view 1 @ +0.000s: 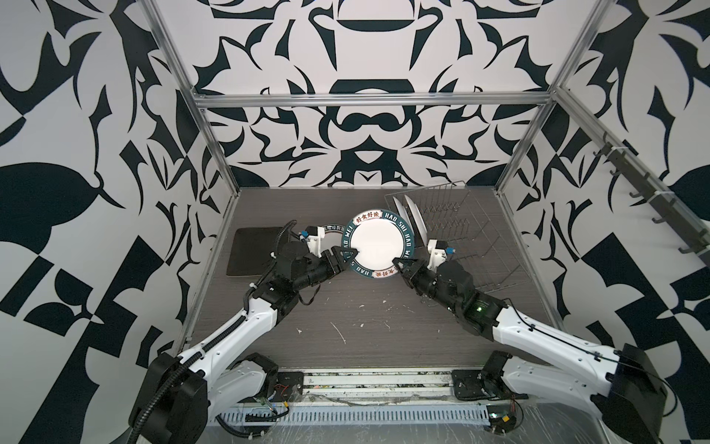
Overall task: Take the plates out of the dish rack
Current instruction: 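Close the left gripper on the plate rim opposite the right gripper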
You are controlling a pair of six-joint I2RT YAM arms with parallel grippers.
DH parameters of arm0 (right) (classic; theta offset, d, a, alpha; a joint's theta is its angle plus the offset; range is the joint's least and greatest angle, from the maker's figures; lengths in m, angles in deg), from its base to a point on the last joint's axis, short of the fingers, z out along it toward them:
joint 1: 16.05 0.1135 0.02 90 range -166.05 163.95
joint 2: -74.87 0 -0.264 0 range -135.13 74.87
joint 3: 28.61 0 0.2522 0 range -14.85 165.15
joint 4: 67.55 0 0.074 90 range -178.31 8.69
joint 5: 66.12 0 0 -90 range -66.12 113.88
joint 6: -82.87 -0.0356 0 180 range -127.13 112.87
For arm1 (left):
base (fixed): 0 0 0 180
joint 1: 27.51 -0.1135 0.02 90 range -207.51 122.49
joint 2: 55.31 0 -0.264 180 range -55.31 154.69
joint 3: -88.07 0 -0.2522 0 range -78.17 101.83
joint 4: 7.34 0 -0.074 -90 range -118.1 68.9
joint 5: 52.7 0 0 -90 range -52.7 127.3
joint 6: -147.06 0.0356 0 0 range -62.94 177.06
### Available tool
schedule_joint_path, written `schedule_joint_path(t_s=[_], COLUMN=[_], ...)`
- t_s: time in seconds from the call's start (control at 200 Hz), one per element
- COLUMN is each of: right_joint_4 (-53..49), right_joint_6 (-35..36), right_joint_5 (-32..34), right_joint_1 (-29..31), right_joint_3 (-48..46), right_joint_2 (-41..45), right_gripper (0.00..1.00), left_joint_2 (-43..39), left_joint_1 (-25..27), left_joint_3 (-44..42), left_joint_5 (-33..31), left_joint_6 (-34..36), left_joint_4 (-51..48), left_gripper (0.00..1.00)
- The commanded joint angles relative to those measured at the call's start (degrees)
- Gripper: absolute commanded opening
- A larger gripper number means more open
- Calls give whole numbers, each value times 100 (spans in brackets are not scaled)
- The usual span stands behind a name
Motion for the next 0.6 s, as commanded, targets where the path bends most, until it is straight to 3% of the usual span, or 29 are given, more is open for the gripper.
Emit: schedule_joint_path(t_s=[0.0, 0.595], right_joint_4=[549, 442], right_joint_6=[-18, 0], right_joint_5=[36, -154], right_joint_1=[35, 40], right_joint_3=[1, -86], right_joint_2=[190, 256], right_gripper=[0, 0], left_joint_2=[25, 91], left_joint_1=[14, 15], left_joint_3=[-108, -214], left_joint_5=[25, -43], left_joint_6=[-22, -58], left_joint_4=[242, 407], left_gripper=[59, 37])
